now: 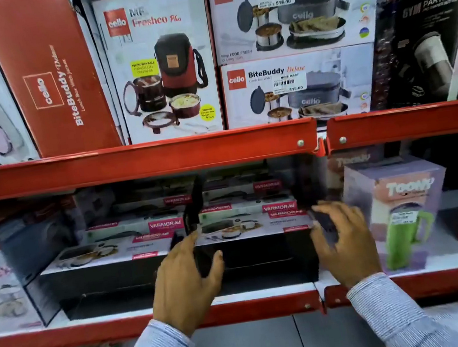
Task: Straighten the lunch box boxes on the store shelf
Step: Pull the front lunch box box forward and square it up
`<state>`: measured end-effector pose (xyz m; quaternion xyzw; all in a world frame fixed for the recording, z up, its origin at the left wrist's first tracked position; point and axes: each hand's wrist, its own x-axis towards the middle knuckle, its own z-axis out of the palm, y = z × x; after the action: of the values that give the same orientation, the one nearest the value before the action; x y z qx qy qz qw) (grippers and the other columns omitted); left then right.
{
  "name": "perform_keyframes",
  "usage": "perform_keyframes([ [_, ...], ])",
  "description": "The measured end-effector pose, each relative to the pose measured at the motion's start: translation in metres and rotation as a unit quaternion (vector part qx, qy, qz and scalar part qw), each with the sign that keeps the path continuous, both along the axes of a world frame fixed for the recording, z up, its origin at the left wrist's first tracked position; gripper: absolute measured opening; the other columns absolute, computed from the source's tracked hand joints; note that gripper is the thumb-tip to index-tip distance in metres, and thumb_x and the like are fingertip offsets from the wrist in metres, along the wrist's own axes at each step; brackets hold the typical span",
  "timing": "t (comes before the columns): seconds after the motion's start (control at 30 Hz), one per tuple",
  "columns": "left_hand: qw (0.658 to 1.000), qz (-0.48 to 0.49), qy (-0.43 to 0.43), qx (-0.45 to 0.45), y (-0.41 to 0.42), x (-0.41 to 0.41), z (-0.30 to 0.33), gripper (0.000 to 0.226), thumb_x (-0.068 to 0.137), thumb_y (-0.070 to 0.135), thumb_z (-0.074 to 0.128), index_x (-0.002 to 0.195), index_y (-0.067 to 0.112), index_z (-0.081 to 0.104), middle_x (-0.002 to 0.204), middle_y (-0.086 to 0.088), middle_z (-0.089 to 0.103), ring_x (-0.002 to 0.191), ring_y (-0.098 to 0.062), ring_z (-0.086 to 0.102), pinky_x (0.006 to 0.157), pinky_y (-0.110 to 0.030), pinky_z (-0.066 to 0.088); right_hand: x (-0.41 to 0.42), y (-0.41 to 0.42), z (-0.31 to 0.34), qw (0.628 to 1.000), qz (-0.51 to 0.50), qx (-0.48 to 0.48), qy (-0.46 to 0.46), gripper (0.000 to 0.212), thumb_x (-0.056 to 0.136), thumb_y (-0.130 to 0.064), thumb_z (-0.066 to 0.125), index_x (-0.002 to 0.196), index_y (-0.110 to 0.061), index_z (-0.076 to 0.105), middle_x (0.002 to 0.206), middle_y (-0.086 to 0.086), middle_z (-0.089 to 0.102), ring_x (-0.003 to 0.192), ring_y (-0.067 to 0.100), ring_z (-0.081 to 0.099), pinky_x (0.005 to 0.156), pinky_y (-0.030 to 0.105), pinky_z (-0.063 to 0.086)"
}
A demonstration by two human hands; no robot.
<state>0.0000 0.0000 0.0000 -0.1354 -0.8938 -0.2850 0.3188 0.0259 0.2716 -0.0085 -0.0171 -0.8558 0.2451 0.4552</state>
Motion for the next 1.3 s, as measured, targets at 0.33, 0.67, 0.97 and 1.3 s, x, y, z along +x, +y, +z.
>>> perform_keyframes([
  [0.33, 0.966, -0.02, -0.224, 0.124, 0.007, -0.016, 0.002, 0.08, 0.08, 0.066, 0.055, 0.133, 0.007, 0.047, 0.083, -0.013, 0.072, 0.07, -0.016, 0.066, 0.068, -0.031, 0.054, -0.012, 0.008, 0.006, 0.903, 0.099, -0.343, -0.239, 0.025, 0.083, -0.053, 0.054, 0.1, -0.04, 0.068, 0.118, -0.002, 0.065, 0.115, 0.026, 0.059, 0.098, 0.046, 0.05],
  [0.67, 0.934, -0.057, -0.17, 0.309, 0.0, 0.009, 0.021, 0.042, 0.084, 0.061, 0.054, 0.083, 0.019, 0.06, 0.065, 0.006, 0.065, 0.06, -0.011, 0.059, 0.057, -0.025, 0.042, 0.013, 0.016, 0.015, 0.871, 0.157, -0.444, -0.14, 0.026, 0.086, -0.045, 0.057, 0.093, -0.021, 0.062, 0.098, 0.008, 0.074, 0.092, 0.025, 0.07, 0.081, 0.043, 0.055],
  [0.97, 0.949, -0.052, -0.151, 0.271, -0.003, -0.006, 0.002, 0.036, 0.081, 0.019, 0.075, 0.112, 0.018, 0.057, 0.107, 0.001, 0.076, 0.085, -0.01, 0.071, 0.08, -0.028, 0.058, 0.006, 0.026, -0.007, 0.897, 0.166, -0.391, -0.123, 0.023, 0.077, -0.014, 0.075, 0.095, -0.027, 0.07, 0.094, 0.002, 0.075, 0.095, 0.025, 0.07, 0.091, 0.04, 0.054],
  [1.3, 0.965, -0.04, -0.16, 0.202, 0.009, -0.01, -0.038, 0.054, 0.079, 0.003, 0.073, 0.127, 0.013, 0.051, 0.123, -0.005, 0.07, 0.103, -0.01, 0.067, 0.087, -0.017, 0.051, 0.004, 0.021, -0.037, 0.904, 0.1, -0.353, -0.219, 0.04, 0.065, 0.005, 0.081, 0.085, -0.026, 0.065, 0.093, 0.003, 0.074, 0.081, 0.014, 0.07, 0.073, 0.02, 0.055],
])
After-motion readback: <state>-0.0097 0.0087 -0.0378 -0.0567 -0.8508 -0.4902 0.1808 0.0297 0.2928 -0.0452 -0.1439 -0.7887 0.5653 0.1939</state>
